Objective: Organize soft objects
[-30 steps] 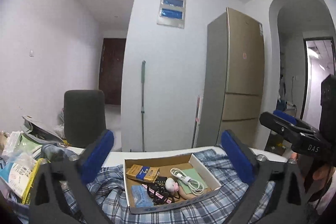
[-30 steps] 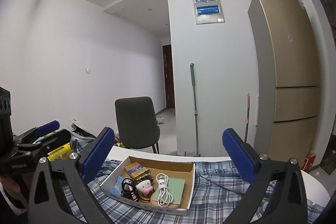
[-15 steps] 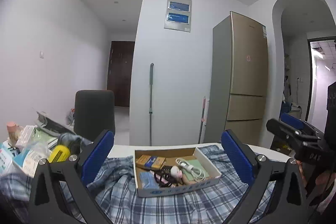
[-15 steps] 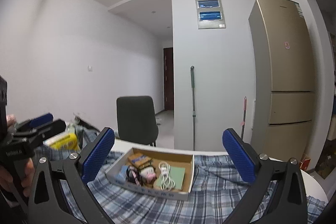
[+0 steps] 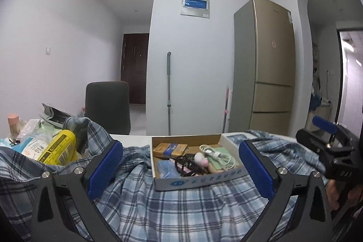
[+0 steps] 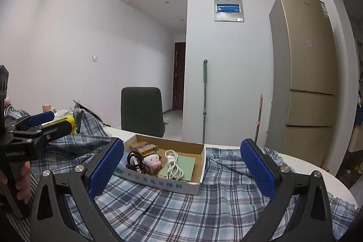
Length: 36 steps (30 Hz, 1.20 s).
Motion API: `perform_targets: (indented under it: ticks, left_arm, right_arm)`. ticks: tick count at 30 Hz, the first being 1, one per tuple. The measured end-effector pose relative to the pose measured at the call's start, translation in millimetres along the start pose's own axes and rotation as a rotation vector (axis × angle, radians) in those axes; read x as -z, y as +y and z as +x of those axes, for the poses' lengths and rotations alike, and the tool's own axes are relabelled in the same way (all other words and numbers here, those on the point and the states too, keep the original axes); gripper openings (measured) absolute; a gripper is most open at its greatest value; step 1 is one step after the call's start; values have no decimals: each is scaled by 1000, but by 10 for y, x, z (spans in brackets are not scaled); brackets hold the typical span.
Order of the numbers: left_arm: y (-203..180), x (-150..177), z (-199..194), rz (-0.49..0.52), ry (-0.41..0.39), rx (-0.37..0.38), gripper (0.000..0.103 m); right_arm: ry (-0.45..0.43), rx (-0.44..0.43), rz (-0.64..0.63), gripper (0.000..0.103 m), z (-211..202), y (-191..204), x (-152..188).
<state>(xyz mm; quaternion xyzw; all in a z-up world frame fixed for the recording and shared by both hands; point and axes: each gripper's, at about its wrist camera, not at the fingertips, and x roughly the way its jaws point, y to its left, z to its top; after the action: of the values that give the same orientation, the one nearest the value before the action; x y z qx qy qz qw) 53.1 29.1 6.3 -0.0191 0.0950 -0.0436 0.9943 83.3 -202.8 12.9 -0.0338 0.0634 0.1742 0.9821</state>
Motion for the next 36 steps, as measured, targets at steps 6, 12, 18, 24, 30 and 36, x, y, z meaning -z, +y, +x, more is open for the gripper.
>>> perform_targets:
  ticks: [6,12,18,24,30,36]
  left_arm:
    - [52,60,56,-22,18,-4,103]
    - [75,67,28,-30,4,-29,103]
    - [100,73,42,-31,19,-51,103]
    - [118,66,44,-37,25,-54,103]
    - [104,72,58,-33,30,-58,103]
    - [88,78,69,-28,37,-62,103]
  right_arm:
    - [20,2,17,103,23,-49,63]
    - [21,6,34,103,15,-91,69]
    - [19,8,29,103,11,-77,61]
    - [21,8,30,103,14,-73,63]
    - [37,8,31,103,41,-83,69]
    - [61,12,36,103,97,-98,71]
